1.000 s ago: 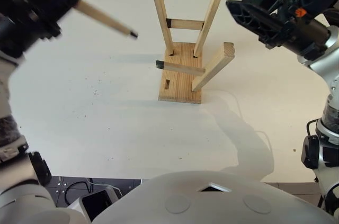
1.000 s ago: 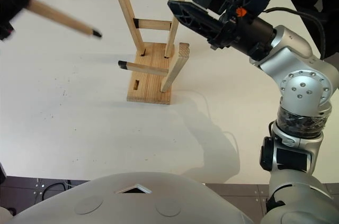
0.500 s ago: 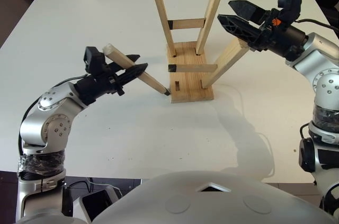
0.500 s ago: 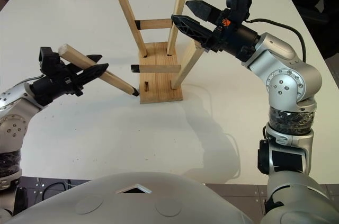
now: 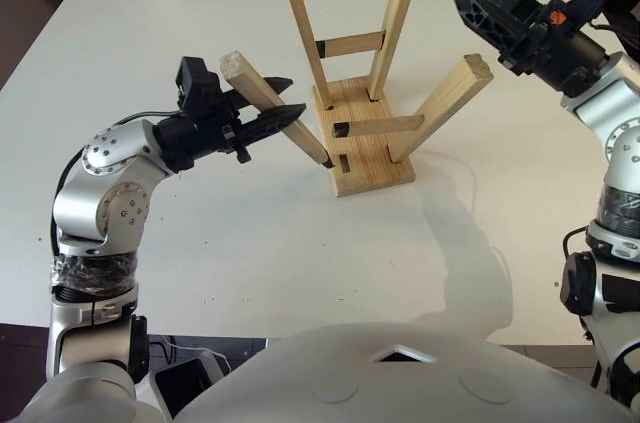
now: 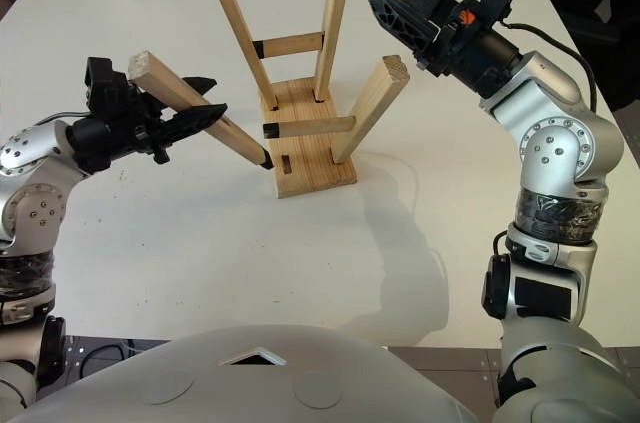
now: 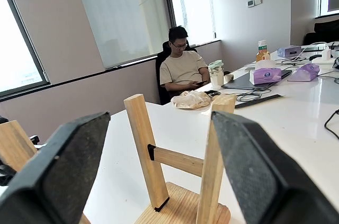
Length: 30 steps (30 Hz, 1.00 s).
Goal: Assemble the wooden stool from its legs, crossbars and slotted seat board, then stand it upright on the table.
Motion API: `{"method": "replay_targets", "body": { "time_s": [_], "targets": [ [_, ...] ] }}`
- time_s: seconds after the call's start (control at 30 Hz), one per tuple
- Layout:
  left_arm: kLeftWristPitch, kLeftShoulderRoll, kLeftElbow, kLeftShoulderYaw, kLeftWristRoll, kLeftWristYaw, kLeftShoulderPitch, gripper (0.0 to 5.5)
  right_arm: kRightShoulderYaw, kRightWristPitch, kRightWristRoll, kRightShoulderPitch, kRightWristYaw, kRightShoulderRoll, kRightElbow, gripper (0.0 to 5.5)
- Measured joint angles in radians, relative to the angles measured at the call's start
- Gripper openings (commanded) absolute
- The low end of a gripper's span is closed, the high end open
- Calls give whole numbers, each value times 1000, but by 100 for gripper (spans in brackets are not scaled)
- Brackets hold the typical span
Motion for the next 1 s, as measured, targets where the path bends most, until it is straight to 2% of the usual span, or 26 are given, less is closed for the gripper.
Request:
{"method": "replay_targets", "body": {
  "time_s": [0.37, 1.0],
  "targets": [
    [-129, -113, 78, -72, 64, -39, -8, 204, -5, -18, -53, -46, 48, -2, 87, 353],
    [-151, -34, 103, -61, 62, -129, 10, 204, -8, -18, -84, -56, 57, 0, 94, 353]
  ]
}}
